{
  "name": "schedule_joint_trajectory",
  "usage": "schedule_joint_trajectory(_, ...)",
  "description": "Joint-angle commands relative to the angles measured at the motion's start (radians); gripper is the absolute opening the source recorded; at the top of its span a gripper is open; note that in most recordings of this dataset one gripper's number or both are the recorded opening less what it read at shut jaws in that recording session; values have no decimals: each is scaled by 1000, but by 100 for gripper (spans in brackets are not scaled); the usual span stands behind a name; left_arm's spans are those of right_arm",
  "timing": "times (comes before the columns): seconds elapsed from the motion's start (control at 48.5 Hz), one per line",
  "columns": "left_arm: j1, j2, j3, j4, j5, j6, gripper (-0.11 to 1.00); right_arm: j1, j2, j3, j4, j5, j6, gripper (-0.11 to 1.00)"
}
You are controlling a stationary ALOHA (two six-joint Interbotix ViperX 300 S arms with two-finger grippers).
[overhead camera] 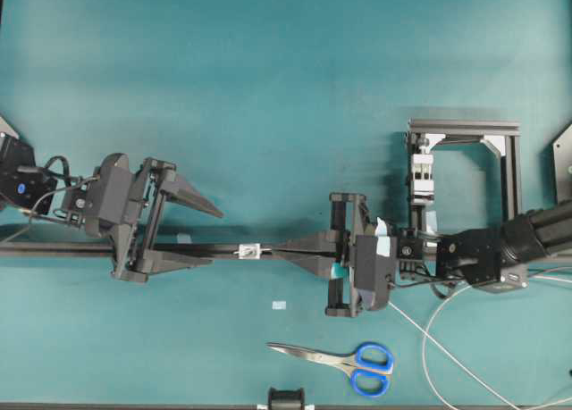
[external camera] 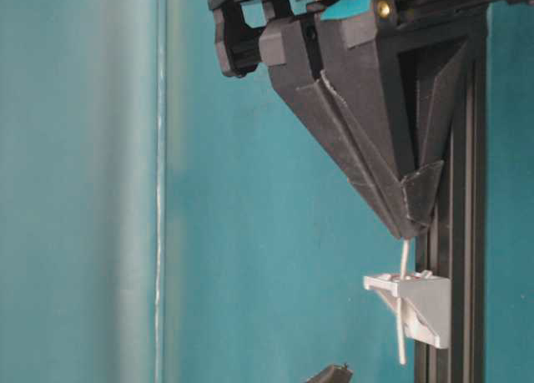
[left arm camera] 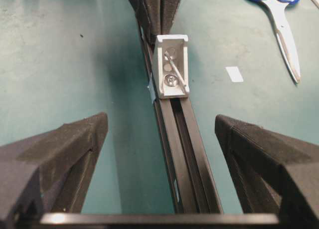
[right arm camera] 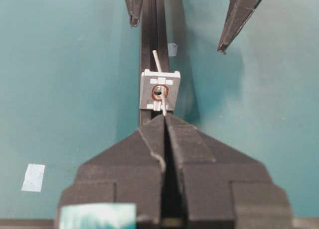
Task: Insert the wire into the hole on the left side and pull it with the left arm.
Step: 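Push the wire tip through the bracket hole toward the left, then move the left gripper to the wire tip and close on it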
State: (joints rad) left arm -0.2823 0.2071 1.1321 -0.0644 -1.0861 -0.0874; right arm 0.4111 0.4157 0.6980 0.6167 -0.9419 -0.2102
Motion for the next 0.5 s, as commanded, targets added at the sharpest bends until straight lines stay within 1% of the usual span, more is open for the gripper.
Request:
schedule_joint_trajectory(0.0, -6, -23, -6, 2, -5, 0, 71, -5, -14, -18, -8, 2, 2, 3)
schedule_joint_trajectory(0.309, -6, -18, -17, 2, -3, 2, 71, -8, -14, -37, -35, 21, 2, 3)
schedule_joint_trajectory(0.474, -6, -17, -32, 2, 31, 0, 71, -9, -14, -41, -38, 23, 2, 3)
